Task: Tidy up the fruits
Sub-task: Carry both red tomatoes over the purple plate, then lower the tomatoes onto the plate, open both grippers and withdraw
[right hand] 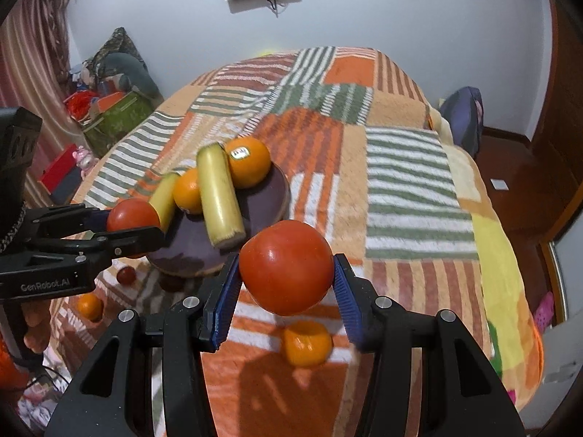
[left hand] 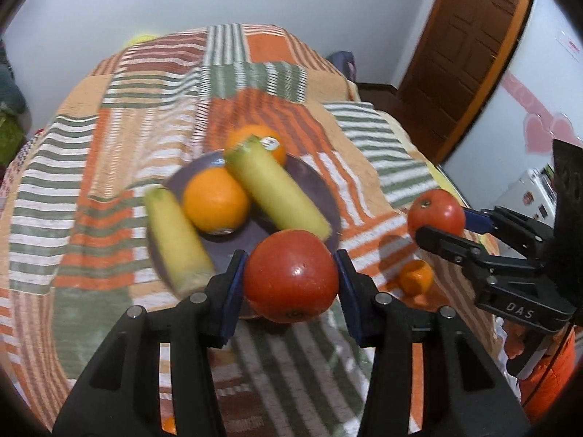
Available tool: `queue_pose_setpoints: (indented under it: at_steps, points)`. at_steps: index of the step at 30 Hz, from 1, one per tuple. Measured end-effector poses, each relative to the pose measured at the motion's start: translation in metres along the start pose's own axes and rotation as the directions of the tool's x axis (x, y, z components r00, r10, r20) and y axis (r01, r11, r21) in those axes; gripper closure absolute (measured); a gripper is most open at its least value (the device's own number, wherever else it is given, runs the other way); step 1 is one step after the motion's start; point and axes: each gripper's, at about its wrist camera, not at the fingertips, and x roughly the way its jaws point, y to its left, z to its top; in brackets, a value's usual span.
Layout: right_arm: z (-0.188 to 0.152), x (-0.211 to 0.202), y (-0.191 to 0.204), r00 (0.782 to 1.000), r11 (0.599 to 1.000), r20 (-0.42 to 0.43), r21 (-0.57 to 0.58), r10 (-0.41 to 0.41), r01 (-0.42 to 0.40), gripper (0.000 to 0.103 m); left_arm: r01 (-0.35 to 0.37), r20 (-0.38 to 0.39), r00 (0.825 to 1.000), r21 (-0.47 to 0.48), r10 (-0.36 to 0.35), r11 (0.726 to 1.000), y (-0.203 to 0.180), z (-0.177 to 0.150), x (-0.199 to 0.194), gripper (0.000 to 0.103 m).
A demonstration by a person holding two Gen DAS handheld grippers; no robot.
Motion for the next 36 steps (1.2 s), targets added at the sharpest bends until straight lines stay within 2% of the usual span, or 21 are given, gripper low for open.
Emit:
queue_pose_setpoints:
  at_steps: [7,13,25,36]
  points:
    - [0.025,0.011,0.011,0.999,0.999,0.033,-0.041,0.004,-0.002,0.057,-0.032,-0.001,0.999,-0.042,0.032,0.999,0.023,0.004,0.005,0.056]
    - [0.045,0.024,0.016,0.999,0.998,0.054,-0.055,0.002,0.001,0.057,-0.031,-0.016,0.999,-0.047,0.03,0.998,0.03,0.006,0.016,0.056]
    - [0.052,0.071,0.016,1.0,1.0,-0.031,-0.027,0.0,-0.001,0.057,0.002,-0.067,0.998,-0.048,-0.006,0.999,0.026,0.008,0.046,0.056]
    - [0.053,0.093,0.019,0.997,0.999,-0.078,-0.03,-0.015,0.013,0.057,-0.018,-0.072,0.997,-0.027,0.016,0.999,0.024,0.009,0.058,0.056]
